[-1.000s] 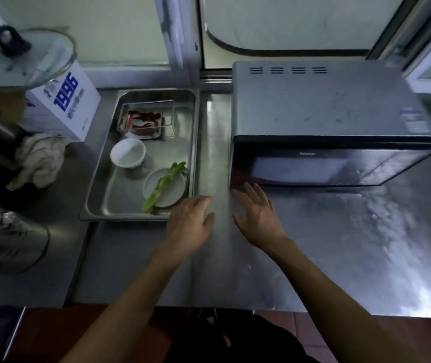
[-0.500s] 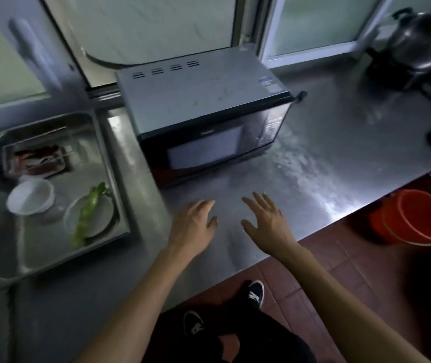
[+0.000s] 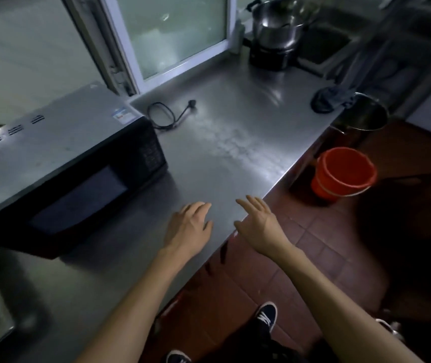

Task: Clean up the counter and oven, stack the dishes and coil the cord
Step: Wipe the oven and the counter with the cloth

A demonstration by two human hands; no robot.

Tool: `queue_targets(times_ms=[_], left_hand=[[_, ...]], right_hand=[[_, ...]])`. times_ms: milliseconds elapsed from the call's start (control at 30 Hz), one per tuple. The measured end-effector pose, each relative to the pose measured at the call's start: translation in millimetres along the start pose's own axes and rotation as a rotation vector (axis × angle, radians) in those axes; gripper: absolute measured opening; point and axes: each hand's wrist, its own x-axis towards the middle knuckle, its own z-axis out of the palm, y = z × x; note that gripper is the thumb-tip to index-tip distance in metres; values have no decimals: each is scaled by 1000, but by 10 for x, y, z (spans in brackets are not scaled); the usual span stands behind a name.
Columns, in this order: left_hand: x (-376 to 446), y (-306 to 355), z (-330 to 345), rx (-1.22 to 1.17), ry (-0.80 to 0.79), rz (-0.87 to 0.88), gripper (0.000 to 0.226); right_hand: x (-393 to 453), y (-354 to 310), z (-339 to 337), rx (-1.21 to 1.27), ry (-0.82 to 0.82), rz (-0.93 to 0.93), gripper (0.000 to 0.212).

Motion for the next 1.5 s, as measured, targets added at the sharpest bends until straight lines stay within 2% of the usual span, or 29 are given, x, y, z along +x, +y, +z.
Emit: queue_targets(times_ms=[267,500,800,1033,1300,1500], left_hand=[[772,1060,395,46,-46,97,49],[1183,1685,687,12,-96,164,46],[2010,1947,1126,-68,-209,195,47],[3093,2123,1233,-170,-185,218,44],[3918,2062,1157,-88,-258,286,46],[4459,1934,1113,-42,-237,284,46]], right_hand=[[97,1307,-576,28,68,47,71],[84,1837,-937,87,70,178,65],[474,2405,-1096,-77,58,236,65],[1229,2713,-1395,-163,-11,312,63],[2011,2840,-1764,-176,40,345,69],[2551,2970,-1892,-183,10,320,67]])
